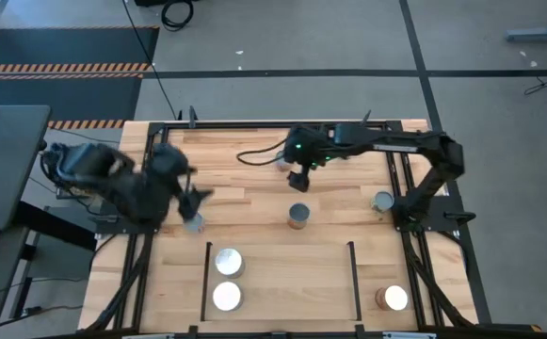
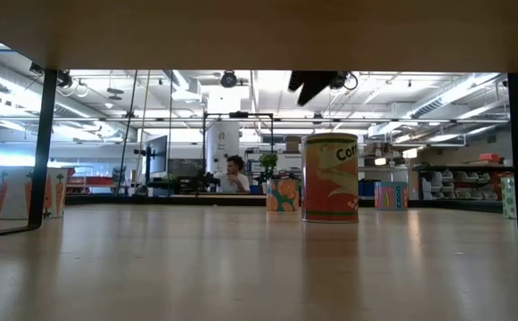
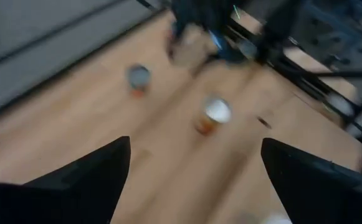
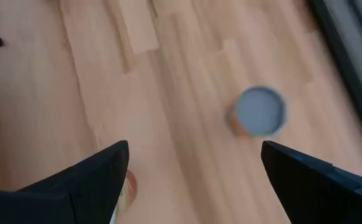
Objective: Pick and place cans onto a shelf
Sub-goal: Put the top large canned corn on the shelf
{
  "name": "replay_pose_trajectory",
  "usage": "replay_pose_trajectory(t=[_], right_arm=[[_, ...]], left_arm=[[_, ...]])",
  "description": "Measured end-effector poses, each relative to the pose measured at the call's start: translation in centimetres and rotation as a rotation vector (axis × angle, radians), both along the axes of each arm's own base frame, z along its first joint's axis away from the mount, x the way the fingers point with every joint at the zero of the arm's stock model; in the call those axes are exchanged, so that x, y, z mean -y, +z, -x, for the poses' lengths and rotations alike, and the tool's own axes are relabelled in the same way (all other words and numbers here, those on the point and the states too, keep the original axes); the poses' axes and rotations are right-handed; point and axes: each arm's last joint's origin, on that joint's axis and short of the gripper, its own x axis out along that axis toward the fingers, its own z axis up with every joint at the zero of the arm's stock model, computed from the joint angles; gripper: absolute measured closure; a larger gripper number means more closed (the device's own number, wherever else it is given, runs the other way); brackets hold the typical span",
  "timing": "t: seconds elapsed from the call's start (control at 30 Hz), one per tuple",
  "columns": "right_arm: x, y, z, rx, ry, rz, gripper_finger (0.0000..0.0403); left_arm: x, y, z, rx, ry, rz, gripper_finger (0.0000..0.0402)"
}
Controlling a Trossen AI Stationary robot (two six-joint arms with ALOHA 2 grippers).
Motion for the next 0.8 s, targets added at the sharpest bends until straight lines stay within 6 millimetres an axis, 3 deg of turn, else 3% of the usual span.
replay_pose_trajectory(t=[0.13,0.4,0.57,0.8], right_arm=[[-0.1,-1.7,-0.1,-0.113,-0.012,-0.077,0.003],[-5.0,-2.5,-0.9,-0.096,0.327,-0.007,0.0029],[-6.6,-3.4,-1.3,-0.056,0.418,-0.022,0.0017],[-7.5,-5.5,-0.5,-0.126,0.473,-0.038,0.0004]], left_arm=[[-3.1,0.7,1.2,-0.023,0.052,-0.073,0.0038],[-8.5,2.1,2.4,-0.058,0.12,-0.246,0.0038],[-11.0,2.9,2.2,-0.07,0.096,-0.34,0.0038],[-14.1,3.3,2.8,-0.088,0.078,-0.377,0.0038]])
